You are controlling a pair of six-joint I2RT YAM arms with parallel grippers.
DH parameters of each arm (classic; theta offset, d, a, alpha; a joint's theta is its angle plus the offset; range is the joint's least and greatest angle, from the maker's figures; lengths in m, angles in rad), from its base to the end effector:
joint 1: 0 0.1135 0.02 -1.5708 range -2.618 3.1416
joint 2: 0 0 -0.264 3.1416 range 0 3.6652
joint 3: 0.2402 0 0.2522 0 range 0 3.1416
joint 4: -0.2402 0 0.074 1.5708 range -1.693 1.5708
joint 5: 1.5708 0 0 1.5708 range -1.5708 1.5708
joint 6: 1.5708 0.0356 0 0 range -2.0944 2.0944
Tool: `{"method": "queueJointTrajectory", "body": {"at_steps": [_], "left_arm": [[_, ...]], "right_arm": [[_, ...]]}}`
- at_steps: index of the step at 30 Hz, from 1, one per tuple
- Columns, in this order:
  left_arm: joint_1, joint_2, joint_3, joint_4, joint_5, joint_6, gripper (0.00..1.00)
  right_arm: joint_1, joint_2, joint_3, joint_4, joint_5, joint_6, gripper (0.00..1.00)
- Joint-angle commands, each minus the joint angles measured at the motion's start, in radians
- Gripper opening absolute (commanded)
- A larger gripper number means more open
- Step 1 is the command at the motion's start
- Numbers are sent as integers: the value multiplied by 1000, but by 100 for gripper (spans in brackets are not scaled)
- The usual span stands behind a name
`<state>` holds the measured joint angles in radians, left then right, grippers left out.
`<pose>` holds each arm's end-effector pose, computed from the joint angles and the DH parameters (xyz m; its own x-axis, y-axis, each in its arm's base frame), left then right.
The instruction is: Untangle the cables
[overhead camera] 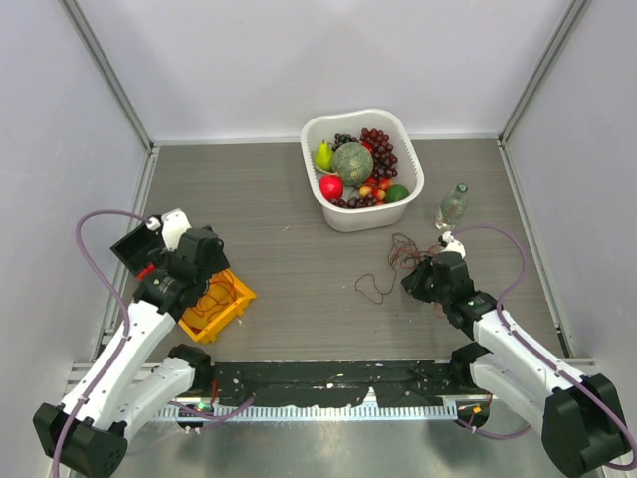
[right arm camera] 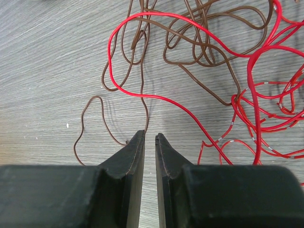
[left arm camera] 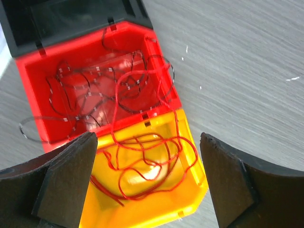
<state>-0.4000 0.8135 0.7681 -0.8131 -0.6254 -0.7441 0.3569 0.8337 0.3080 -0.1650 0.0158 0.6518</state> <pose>0.1493 -0.0405 0.2763 -0.4880 -0.3898 -0.7809 -0.4992 0.8586 -0.1167 0.1586 0.0585 0.1681 -0.6795 0.3940 -0.6189 0.0935 0.8832 0.4596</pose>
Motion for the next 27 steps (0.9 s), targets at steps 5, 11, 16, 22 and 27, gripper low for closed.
{"method": "queueJointTrajectory", "body": {"at_steps": [5,11,16,22,27], "left_arm": [[87,143,26,307,79,431,81],[87,317,22,439,130,738,61],[87,429,59,428,67,842,67],[87,533,83,460,-11,894,64],[90,550,71,486,-39,910,52]], "right_arm": [[-3,-5,6,33,-39,-9,20],[-1,-16,5,33,-43,-11,20],[-3,-4,2,45,-54,-14,20],[-3,7,6,55,-60,-23,20],[-3,2,8,55,-71,-24,21]]}}
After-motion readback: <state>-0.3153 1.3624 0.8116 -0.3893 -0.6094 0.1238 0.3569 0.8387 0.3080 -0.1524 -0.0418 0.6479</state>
